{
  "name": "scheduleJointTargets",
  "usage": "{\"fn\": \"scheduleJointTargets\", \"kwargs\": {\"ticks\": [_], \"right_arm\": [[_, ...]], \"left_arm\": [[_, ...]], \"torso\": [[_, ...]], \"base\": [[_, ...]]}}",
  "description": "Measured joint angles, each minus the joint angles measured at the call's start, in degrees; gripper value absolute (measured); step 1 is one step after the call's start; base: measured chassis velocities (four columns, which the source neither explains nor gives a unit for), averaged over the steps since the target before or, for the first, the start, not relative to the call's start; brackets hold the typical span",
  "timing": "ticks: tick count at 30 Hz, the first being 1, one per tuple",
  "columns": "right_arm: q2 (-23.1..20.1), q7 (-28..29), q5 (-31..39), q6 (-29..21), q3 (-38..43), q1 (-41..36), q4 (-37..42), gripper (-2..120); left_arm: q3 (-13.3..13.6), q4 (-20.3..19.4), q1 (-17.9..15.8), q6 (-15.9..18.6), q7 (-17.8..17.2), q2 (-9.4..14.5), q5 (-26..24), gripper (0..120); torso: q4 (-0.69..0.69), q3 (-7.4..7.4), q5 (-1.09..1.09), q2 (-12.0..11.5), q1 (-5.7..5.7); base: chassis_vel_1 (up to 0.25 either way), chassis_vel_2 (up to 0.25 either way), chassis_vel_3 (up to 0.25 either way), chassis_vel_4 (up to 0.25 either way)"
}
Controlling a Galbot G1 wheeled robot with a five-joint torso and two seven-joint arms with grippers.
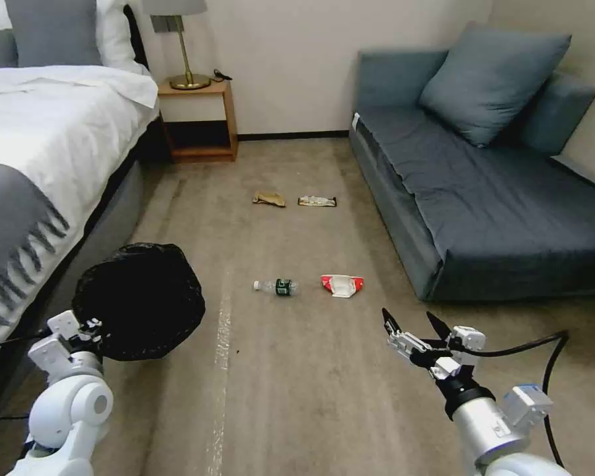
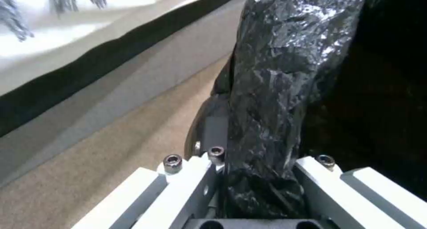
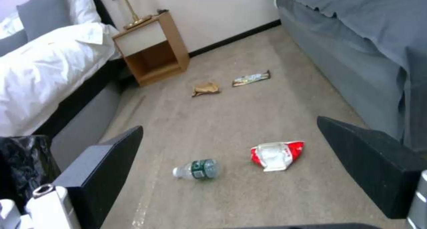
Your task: Pick up the trash bin, then pick up the garbage on the floor and place it into the trash bin.
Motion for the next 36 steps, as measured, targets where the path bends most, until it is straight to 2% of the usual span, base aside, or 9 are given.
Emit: {"fn": "scheduleJointTargets", "kwargs": {"ticks": [10,36], "right_arm": [[0.5,-0.3,-0.7,0.5,0.5,-0.4,-0.2,100],[1.0,-1.0,-2.5,1.1,0.3,-1.3,-0.2,100]], "left_arm": [[0.3,2.0,-0.4,-0.8,0.5,0.0,0.7,3],[0.4,2.2,-0.1,-1.9,1.0,-0.2,0.4,3]], "torso": [[-0.01,0.0,0.0,0.0,0.0],[0.0,0.0,0.0,0.0,0.0]], "base": [[-0.088,0.082,0.087,-0.095],[-0.101,0.107,0.104,-0.102]]}}
